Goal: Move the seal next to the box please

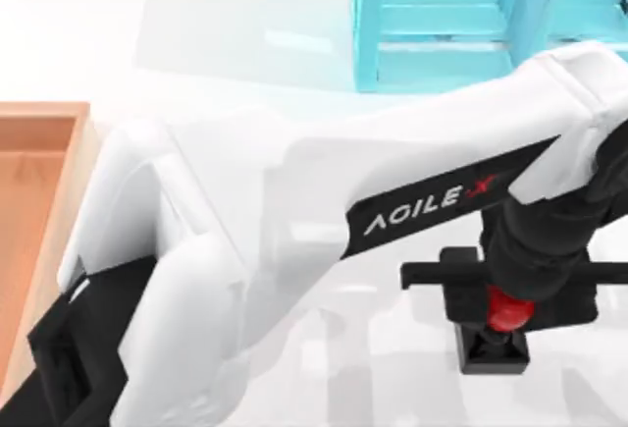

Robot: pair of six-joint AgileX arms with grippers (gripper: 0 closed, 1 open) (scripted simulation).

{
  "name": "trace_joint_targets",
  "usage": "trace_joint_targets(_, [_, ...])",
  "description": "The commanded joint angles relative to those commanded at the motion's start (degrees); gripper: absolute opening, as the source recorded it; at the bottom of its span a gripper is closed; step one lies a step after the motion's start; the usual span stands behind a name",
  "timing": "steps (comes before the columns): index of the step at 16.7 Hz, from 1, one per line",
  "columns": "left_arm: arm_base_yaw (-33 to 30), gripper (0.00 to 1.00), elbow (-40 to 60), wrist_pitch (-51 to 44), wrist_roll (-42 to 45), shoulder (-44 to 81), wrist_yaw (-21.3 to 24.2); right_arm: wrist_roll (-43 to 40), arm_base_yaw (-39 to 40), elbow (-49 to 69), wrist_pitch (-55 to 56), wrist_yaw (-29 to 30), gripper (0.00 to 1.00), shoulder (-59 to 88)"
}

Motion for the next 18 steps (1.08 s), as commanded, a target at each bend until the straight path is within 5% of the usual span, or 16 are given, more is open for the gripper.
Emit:
trace_joint_targets(8, [4.00,0.00,0.10,-1.58,3.23,-1.47,0.05,0.00,0.00,0.00,0.00,0.00,1.00,0.00])
trace_joint_targets(18, [38.61,0.00,0.13,-8.60,40.46,-8.57,-0.17,0.00,0.00,0.00,0.00,0.00,1.00,0.00])
